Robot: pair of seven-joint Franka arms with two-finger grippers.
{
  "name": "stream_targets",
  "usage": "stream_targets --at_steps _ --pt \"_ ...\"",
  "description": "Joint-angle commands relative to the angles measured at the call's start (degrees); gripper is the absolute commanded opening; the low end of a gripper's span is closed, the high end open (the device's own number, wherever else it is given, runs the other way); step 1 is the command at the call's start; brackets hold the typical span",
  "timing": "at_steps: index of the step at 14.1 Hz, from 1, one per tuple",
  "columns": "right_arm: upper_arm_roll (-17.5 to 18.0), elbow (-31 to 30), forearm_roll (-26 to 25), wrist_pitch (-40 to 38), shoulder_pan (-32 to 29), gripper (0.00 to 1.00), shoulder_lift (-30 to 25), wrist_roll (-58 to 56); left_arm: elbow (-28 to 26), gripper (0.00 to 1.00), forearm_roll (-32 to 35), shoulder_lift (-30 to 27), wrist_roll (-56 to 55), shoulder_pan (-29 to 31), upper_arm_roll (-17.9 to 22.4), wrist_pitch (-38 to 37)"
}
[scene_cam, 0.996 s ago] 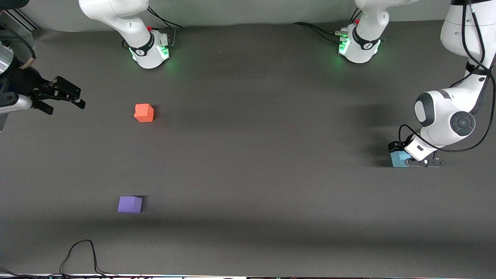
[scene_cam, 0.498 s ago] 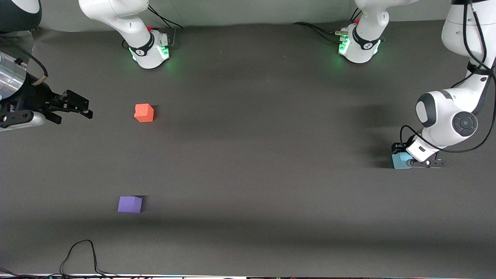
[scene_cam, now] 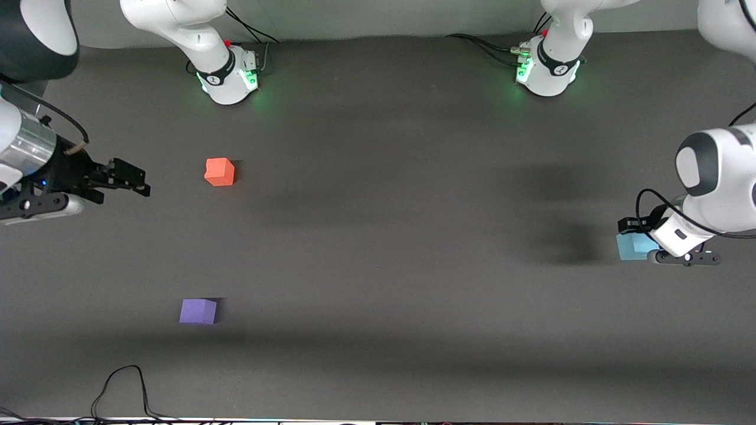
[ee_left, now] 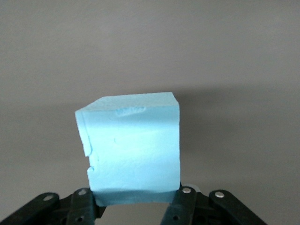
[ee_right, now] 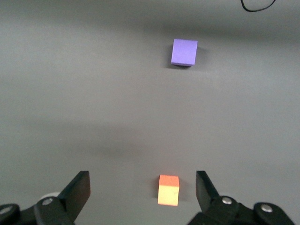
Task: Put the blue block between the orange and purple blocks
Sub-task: 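Carry the blue cube with the left gripper toward the table middle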
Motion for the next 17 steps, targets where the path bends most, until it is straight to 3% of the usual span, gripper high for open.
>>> stream_targets --at_steps 1,3,8,12,17 --pt "-0.1 1.2 -0.3 0.1 0.4 1.0 0.7 -0.1 2.8 0.51 -0.3 -0.9 -14.7 -9.8 -2.5 -3.4" --pt "-0.5 1.0 -0.3 -0.2 0.3 1.0 0.7 -0.3 6.1 0.51 -0.3 1.8 -26.8 -17.6 -4.2 -2.6" --pt "-1.3 0.2 -0.3 -0.2 0.1 1.0 -0.1 -0.3 22.1 0.51 0.5 16.8 -48.1 -35.9 -4.5 -0.9" --pt "-1.8 0.4 -0.3 -0.2 0.2 1.0 0.1 -0.5 23.9 0.51 4.5 25.2 -59.7 -47.2 -4.3 11.3" --pt "-1.8 0.2 -0.3 -0.2 0.2 1.0 0.4 -1.0 27.1 0.51 6.1 32.6 -63.8 -52.5 -4.0 14.8"
